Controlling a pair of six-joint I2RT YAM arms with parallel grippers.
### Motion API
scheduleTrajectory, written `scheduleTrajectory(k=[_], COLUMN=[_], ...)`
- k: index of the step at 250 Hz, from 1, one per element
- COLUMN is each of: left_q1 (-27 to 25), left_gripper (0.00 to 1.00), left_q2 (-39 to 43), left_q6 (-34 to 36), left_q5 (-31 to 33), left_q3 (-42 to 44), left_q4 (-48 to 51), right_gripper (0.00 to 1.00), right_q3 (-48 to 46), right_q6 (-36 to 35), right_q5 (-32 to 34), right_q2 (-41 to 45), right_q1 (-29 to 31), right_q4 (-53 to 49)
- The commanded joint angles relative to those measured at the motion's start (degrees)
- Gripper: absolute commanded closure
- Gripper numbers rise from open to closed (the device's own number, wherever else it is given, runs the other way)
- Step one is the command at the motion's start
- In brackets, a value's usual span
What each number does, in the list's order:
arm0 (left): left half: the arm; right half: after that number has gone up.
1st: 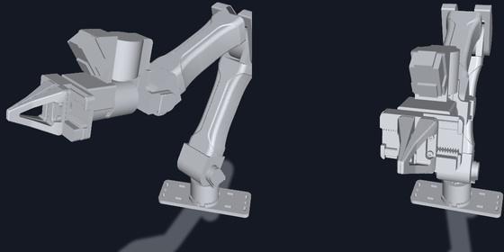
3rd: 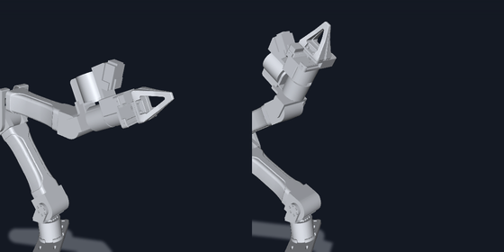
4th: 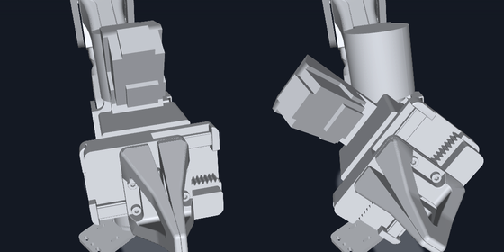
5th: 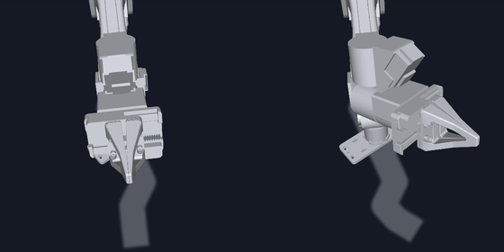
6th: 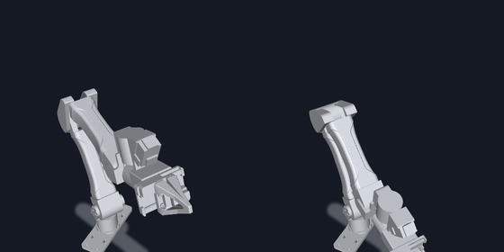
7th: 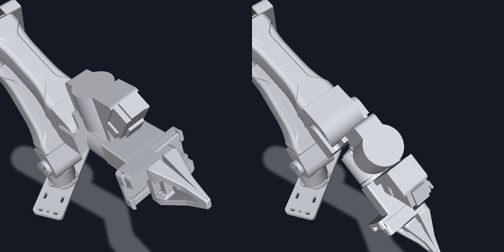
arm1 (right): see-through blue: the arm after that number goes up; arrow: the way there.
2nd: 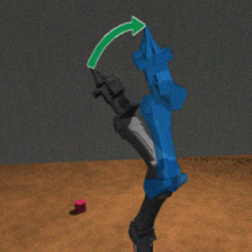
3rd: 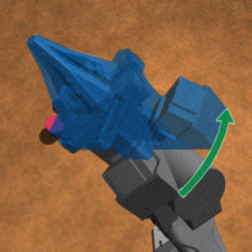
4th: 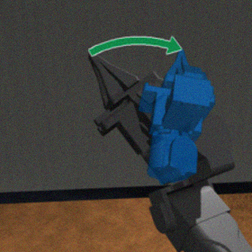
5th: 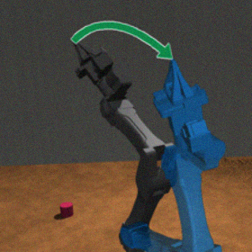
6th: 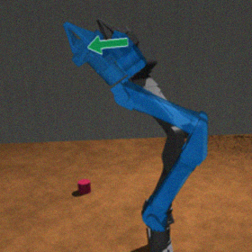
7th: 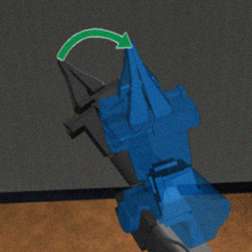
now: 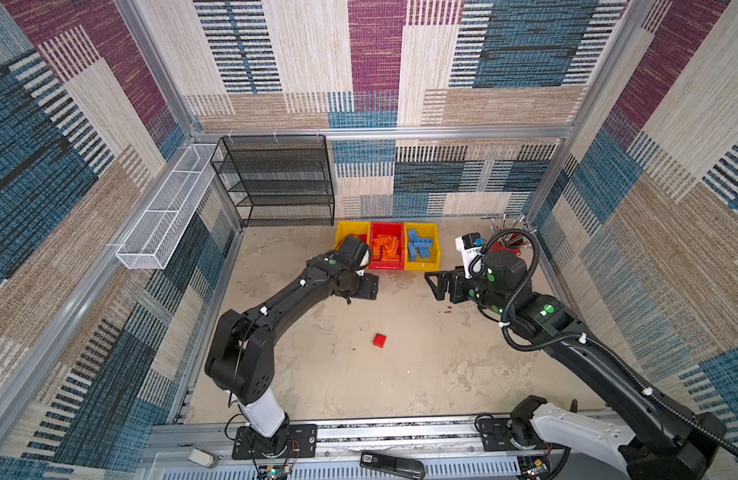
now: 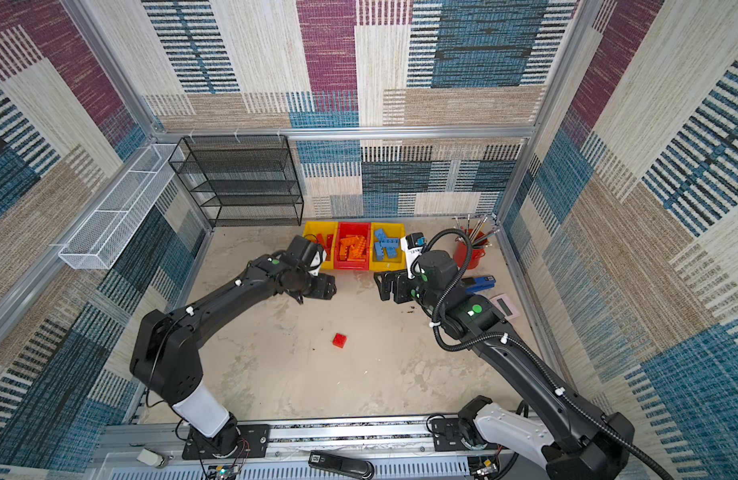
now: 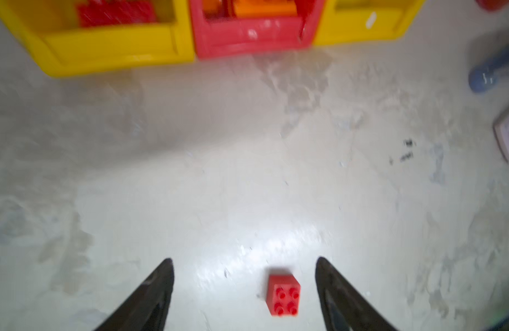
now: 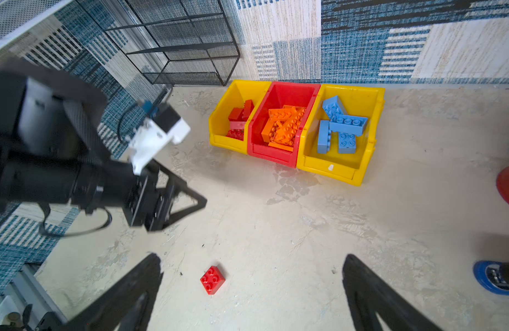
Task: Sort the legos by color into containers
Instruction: 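Move the left gripper to the small red 2x2 brick and grasp it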
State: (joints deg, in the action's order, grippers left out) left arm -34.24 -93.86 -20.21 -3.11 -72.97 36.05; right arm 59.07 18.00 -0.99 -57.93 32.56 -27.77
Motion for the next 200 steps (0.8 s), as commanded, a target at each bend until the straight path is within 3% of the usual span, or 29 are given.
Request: scheduleTrajectory(k=[1,51,99,200], left_q1=[-4.96,-11.59,-15.65,-16.12], left_gripper=[0.21,0.21,0.22,0.3], left_q2=[4.75,7.05,0.75,-5.44], left_q6=[-4.75,-8.53,-8.06,-6.88], left_q5=[2.94,4.39,6.52,11.02], left_q3=[8.41,18.07,15.4,12.15], left_q4=[-5.63,-11.58,-11.67,-8.72], right_gripper=[0.01,0.01,0.01,0.01], right_q3=[-2.38,-6.6,-7.95,-8.16], right_q6=[2.53,5.24,6.69,6.18], right_q5=[0.12,-1.59,-2.06,-1.2], right_q2=[4.08,10.26,13.42,12.27], right_q1=[-0.05,0.03,0.05,0.05], right_q4=[-1.6,-3.69,-4.52,-4.62])
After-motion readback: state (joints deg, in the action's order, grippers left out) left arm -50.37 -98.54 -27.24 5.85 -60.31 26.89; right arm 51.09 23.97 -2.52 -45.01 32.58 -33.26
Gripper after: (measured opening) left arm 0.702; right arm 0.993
